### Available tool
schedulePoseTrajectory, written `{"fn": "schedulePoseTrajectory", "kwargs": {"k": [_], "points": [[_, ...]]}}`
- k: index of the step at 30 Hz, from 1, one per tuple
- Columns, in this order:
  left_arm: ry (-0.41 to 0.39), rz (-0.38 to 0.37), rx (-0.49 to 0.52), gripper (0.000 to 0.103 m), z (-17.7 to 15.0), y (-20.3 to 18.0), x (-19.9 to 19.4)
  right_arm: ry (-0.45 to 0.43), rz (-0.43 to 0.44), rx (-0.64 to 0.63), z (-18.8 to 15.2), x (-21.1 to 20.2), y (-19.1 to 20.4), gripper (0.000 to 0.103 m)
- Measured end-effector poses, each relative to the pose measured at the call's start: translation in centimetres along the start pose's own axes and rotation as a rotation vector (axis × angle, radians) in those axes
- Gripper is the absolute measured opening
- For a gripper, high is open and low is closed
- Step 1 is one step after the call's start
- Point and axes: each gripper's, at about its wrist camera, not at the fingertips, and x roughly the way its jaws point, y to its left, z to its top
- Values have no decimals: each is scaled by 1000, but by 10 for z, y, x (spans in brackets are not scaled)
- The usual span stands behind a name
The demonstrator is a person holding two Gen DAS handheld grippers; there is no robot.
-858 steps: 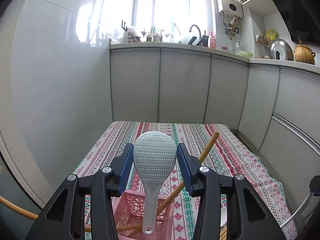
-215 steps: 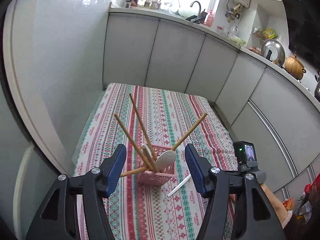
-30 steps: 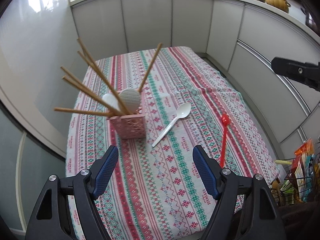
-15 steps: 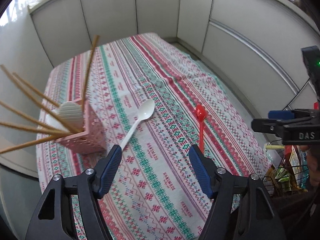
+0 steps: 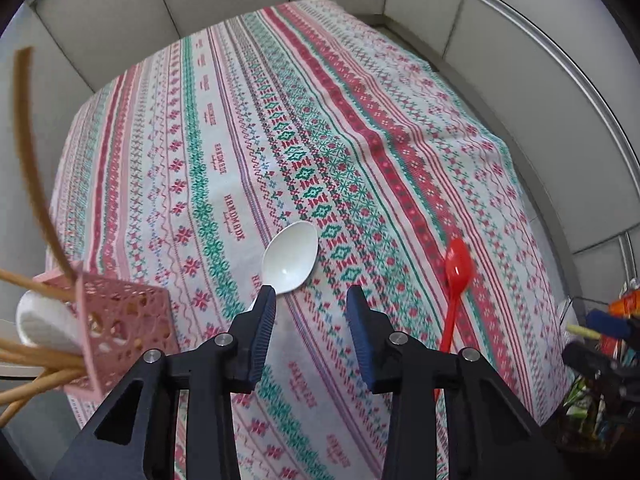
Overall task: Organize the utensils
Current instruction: 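Move the left gripper down to the white plastic spoon, then grasp the white spoon with the left gripper while the right gripper grasps the red spoon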
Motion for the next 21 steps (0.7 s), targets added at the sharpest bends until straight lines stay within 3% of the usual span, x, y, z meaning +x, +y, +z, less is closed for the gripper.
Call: {"fn": "schedulePoseTrajectory", "kwargs": {"k": [12,15,17,21], "points": [[45,76,14,31,15,-8,51,-1,19,-4,5,3,-3,80],[35,68,15,26,17,-6,51,1,19,-8,6,5,1,80],[37,73,11,15,18,-3,51,4,20,-13,6,7,4,80],[23,85,-6,9,21,6,52,9,17,-25,9,10,11,80]]}}
